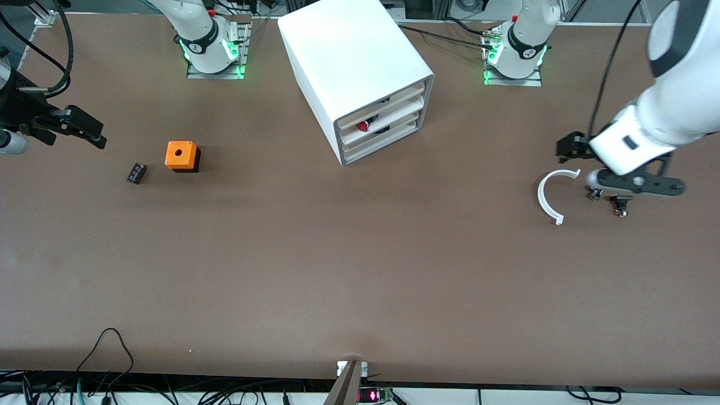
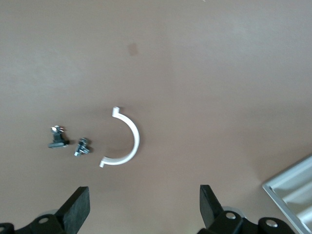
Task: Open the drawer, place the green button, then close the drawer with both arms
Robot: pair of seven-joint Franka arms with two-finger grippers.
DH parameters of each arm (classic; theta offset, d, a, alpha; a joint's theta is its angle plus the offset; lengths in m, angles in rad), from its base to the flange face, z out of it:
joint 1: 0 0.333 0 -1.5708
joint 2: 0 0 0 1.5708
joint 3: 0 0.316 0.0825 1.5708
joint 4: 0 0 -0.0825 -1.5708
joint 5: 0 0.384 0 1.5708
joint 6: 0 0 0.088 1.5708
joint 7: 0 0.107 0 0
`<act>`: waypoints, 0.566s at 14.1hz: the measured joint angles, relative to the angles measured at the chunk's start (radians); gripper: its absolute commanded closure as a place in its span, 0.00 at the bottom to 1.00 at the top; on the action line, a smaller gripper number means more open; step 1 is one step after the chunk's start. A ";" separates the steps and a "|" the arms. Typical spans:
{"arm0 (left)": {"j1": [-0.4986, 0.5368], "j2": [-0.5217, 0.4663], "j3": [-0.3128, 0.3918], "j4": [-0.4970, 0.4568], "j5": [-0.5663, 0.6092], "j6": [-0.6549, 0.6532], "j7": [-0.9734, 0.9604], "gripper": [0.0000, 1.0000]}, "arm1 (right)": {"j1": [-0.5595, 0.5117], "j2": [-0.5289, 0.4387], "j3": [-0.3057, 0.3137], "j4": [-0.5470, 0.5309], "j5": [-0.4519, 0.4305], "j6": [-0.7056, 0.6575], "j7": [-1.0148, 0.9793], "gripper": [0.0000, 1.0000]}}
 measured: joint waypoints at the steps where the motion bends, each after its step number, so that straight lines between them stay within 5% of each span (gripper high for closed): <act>1: -0.012 -0.031 0.036 -0.051 -0.011 0.057 0.008 0.00 | 0.000 0.000 0.000 0.000 0.000 0.000 0.000 0.00; 5: -0.037 -0.148 0.088 -0.265 -0.022 0.319 0.007 0.00 | 0.000 0.000 0.000 0.000 -0.001 -0.001 -0.001 0.00; 8: -0.041 -0.169 0.092 -0.279 -0.024 0.269 0.007 0.00 | 0.000 0.000 0.000 0.000 -0.001 -0.001 -0.001 0.00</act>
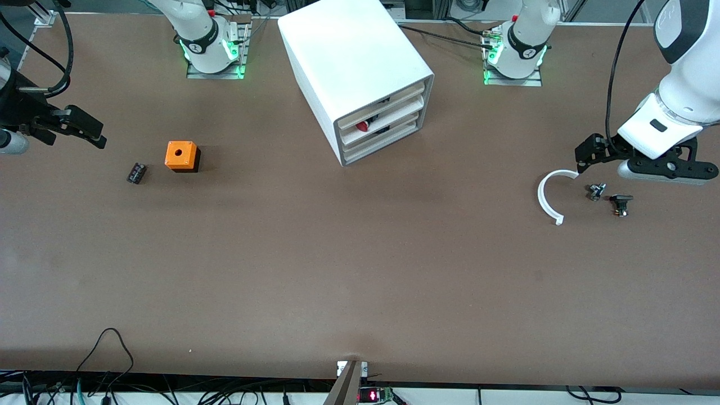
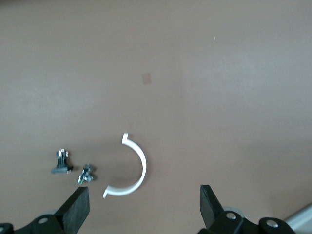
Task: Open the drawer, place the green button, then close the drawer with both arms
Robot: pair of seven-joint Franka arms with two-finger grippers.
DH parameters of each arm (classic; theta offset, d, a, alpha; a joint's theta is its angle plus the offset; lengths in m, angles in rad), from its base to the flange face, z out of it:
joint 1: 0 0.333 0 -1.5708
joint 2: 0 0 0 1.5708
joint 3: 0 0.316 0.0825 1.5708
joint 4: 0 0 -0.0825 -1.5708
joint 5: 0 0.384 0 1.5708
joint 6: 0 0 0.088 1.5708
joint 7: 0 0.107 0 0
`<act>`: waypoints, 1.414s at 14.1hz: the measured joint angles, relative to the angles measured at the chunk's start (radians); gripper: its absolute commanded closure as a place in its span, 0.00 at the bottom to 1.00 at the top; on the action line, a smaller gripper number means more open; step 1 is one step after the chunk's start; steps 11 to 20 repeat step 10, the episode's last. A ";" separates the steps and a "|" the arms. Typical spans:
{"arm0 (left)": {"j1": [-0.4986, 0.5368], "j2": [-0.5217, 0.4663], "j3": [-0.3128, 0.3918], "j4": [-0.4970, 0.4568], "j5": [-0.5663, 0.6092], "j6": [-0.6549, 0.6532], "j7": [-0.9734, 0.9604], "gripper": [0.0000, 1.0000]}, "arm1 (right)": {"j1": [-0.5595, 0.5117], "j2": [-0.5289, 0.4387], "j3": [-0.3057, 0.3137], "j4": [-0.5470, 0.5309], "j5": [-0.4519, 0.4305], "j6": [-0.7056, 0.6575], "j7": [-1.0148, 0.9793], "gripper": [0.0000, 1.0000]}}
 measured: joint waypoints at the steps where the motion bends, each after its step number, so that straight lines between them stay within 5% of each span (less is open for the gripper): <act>1: 0.000 0.000 0.000 0.007 -0.001 -0.019 0.000 0.00 | 0.000 0.000 0.000 0.000 0.000 0.000 0.000 0.00; 20: -0.002 0.000 0.000 0.019 -0.005 -0.034 0.000 0.00 | 0.000 0.000 0.000 0.000 0.000 0.000 0.000 0.00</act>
